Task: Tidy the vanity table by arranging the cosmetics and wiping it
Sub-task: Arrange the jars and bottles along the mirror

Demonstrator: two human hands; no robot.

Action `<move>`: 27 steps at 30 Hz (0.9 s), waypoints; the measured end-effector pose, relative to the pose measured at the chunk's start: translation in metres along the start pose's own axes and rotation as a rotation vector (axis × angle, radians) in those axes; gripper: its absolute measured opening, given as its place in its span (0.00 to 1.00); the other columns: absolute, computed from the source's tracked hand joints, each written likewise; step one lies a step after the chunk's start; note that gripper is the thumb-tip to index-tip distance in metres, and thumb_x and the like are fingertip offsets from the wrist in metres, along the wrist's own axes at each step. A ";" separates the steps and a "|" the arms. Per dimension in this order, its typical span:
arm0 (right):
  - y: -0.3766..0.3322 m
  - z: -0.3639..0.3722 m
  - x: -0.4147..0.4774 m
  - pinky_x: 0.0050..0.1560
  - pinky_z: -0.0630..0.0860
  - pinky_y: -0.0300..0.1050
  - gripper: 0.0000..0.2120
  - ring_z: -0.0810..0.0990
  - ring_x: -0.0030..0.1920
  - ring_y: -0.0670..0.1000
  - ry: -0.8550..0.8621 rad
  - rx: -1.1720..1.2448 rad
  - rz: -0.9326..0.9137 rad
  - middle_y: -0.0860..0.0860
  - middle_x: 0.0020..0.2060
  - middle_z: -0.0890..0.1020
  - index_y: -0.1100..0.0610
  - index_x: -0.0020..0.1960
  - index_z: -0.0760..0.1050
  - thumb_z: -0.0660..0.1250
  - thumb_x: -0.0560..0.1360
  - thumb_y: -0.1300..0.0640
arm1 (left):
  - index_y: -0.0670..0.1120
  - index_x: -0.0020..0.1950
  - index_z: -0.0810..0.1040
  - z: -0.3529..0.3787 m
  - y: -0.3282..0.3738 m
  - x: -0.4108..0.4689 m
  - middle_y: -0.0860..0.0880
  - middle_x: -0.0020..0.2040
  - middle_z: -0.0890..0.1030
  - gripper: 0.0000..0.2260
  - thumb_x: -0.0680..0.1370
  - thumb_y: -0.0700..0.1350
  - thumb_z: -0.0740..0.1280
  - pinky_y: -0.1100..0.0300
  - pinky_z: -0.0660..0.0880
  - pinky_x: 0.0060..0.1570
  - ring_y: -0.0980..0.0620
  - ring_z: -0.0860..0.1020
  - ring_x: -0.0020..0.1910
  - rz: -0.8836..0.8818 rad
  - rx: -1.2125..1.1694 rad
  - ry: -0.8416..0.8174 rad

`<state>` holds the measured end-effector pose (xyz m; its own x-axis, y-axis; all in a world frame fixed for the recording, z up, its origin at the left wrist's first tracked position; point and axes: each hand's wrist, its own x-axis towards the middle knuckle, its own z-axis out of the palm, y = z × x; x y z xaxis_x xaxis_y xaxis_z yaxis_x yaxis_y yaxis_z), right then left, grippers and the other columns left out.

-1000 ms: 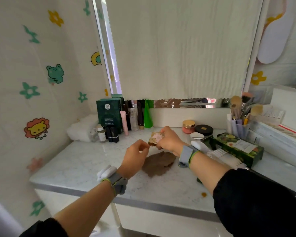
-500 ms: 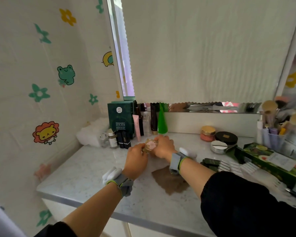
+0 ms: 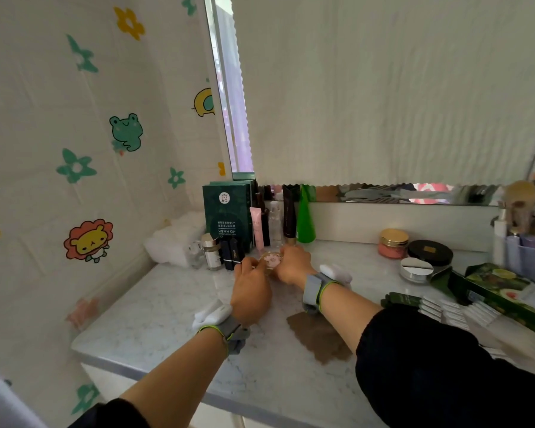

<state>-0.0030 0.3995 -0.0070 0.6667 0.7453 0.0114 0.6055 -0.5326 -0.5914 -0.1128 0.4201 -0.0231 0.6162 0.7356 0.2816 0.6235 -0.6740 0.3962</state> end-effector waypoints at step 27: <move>0.076 -0.120 -0.077 0.66 0.70 0.51 0.19 0.71 0.66 0.57 0.058 0.104 0.029 0.58 0.64 0.74 0.56 0.64 0.75 0.70 0.73 0.61 | 0.45 0.73 0.64 -0.002 0.130 -0.034 0.43 0.72 0.65 0.21 0.80 0.37 0.58 0.56 0.57 0.69 0.44 0.60 0.72 0.072 -0.050 -0.034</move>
<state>0.0438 0.2532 0.0437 0.7091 0.7041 0.0376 0.5389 -0.5069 -0.6728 -0.0537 0.3079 0.0200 0.6752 0.6818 0.2815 0.5525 -0.7204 0.4193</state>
